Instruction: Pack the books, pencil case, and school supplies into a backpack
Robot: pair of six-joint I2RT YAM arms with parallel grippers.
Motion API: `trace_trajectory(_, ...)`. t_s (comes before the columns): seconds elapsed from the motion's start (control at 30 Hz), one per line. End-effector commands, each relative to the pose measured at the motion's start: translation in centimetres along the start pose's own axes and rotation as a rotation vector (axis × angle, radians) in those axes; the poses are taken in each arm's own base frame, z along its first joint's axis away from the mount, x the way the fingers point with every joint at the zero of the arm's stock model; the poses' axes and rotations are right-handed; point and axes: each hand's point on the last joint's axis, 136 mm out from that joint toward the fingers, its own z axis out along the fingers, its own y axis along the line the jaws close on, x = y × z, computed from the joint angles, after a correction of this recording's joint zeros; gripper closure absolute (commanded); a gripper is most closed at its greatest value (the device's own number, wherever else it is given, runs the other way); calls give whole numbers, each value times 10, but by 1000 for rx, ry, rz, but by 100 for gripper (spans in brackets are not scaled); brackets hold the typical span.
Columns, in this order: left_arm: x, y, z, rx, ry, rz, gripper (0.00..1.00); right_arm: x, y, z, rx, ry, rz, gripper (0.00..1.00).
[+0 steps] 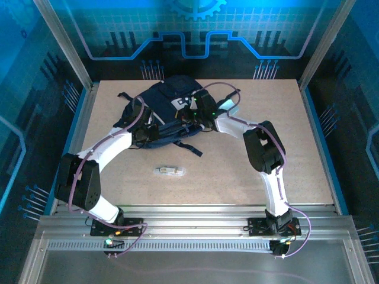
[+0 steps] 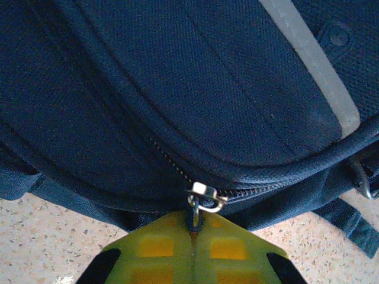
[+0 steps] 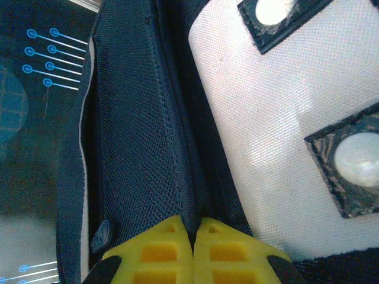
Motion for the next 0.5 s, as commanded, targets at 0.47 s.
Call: trace_trajectory(0.47,65,-62,-39,160,330,226,100,-83,-10,-17,108,-86,-129,100)
